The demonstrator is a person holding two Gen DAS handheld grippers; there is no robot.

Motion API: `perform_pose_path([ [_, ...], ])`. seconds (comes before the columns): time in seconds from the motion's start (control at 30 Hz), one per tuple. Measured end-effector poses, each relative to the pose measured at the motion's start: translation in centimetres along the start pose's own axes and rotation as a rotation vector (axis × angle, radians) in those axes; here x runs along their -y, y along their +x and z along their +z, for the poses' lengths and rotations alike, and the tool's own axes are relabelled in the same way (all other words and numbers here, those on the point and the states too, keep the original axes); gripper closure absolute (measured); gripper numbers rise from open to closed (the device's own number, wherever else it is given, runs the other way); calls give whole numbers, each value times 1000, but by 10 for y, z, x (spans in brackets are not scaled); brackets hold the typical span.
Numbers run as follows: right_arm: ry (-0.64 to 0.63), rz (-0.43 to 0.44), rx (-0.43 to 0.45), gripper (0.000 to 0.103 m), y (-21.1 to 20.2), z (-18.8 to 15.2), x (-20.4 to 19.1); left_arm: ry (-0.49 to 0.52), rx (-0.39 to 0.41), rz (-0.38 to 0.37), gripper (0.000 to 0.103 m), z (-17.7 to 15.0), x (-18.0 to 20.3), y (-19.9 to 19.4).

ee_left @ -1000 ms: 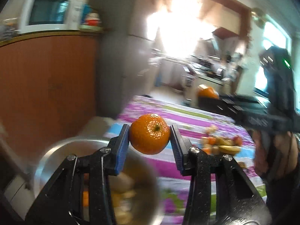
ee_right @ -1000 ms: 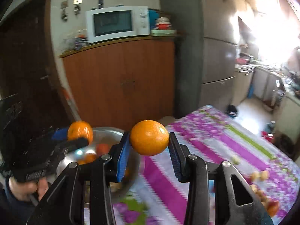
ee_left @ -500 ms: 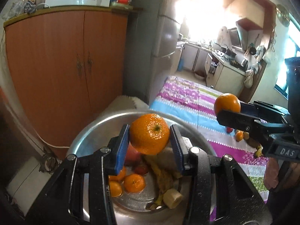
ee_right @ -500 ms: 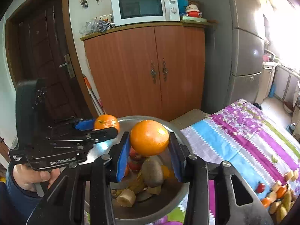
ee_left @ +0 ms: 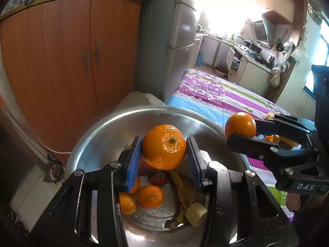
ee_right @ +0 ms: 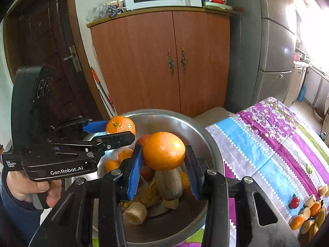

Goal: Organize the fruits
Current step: 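Open both tools to drop the mandarin and orange into the bowl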

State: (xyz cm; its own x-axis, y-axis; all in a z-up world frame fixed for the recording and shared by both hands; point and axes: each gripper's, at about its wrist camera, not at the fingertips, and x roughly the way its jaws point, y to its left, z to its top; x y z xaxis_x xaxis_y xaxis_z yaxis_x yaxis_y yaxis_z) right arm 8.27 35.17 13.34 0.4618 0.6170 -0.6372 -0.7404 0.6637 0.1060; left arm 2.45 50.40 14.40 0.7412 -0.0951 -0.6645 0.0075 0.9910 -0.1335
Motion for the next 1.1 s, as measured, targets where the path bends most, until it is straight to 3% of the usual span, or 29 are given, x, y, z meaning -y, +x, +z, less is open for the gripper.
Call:
perform_pose_path([
  [0.47,-80,19,-162,59,48,-22,-17,65,-162,40,59,-14,2,23],
  [0.67,-82,-1,-143,56,44,-21,-16,63,-172,33,58,-14,-3,24],
  [0.8,-70,-2,-128,53,37,-19,-15,59,-152,41,43,-11,-4,21],
  [0.97,-67,-13,-121,48,37,-18,-12,50,-147,54,36,-13,-8,21],
  [1.1,-69,-72,-74,43,24,-14,-14,31,-119,71,32,-13,-12,17],
])
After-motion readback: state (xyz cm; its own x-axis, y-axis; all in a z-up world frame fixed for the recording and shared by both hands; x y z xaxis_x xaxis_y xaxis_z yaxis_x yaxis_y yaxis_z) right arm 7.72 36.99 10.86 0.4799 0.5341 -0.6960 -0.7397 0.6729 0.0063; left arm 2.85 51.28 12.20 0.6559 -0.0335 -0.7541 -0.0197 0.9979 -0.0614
